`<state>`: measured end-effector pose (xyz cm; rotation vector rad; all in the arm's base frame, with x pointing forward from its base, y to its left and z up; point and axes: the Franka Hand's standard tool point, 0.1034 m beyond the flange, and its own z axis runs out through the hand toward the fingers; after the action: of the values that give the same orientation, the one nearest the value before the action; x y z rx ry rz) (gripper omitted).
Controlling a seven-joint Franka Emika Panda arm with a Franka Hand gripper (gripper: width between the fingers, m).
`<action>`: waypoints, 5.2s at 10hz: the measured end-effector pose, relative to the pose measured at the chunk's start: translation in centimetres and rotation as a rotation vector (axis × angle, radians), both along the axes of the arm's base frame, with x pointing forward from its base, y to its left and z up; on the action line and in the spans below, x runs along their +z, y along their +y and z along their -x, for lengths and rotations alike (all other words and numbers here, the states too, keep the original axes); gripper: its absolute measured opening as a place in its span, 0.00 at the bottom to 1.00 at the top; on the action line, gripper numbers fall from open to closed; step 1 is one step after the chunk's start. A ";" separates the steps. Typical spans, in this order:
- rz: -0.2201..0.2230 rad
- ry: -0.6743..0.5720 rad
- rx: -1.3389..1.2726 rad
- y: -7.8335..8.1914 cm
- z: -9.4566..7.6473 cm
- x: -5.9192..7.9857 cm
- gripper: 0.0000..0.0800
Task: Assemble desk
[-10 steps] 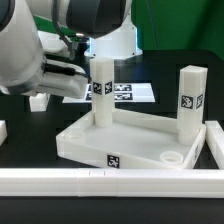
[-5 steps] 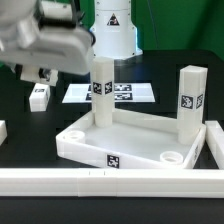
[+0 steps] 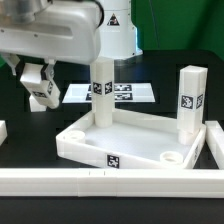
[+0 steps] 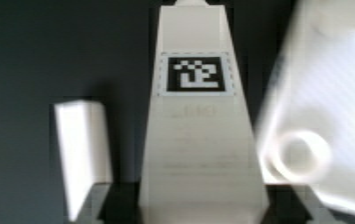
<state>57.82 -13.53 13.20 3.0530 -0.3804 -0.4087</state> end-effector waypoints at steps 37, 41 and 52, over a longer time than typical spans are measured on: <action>0.055 -0.665 0.198 18.4 -8.4 1.6 0.36; 0.049 -0.659 0.209 19.2 -8.0 0.7 0.36; 0.059 -0.739 0.224 19.5 -7.6 -0.3 0.76</action>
Offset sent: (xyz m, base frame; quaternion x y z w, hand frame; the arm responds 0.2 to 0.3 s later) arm 0.0000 0.0000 0.0000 0.0000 0.1296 0.0000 0.9916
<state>65.37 5.99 12.91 3.0198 -0.0514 0.7407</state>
